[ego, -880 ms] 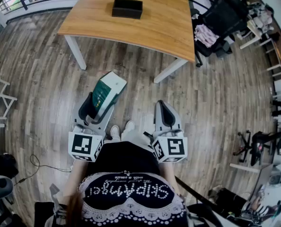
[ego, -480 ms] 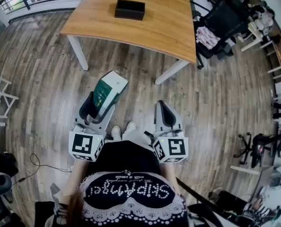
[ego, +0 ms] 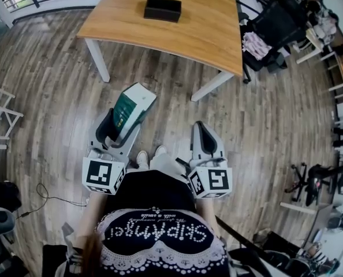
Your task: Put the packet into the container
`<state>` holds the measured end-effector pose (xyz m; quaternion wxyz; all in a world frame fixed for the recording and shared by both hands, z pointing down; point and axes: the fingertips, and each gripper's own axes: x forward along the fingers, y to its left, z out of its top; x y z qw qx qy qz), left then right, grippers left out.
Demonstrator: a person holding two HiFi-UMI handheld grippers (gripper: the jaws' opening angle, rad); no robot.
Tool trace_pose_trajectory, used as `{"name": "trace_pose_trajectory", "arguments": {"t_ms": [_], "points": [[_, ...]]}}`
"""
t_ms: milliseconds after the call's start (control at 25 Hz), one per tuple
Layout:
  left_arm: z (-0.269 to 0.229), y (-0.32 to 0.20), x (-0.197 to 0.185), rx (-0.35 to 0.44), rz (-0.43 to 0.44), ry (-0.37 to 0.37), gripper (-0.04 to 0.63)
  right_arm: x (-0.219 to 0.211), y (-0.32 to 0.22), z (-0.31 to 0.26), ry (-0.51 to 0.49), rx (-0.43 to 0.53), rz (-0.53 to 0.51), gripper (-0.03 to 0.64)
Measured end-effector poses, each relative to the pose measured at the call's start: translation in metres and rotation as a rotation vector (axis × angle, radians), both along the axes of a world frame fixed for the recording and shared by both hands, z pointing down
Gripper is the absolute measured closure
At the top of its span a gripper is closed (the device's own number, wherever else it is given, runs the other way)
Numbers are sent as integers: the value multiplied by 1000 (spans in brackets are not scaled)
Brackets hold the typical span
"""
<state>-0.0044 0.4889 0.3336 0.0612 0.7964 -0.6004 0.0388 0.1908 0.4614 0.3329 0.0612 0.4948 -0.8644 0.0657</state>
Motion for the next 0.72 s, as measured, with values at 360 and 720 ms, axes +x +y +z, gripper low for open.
{"name": "trace_pose_trajectory", "arguments": {"t_ms": [360, 720], "points": [[1, 5, -11, 1, -7, -2, 245, 6, 8, 4, -27, -19, 43, 580], [2, -13, -11, -16, -15, -5, 247, 2, -9, 12, -31, -52, 34, 580]]}}
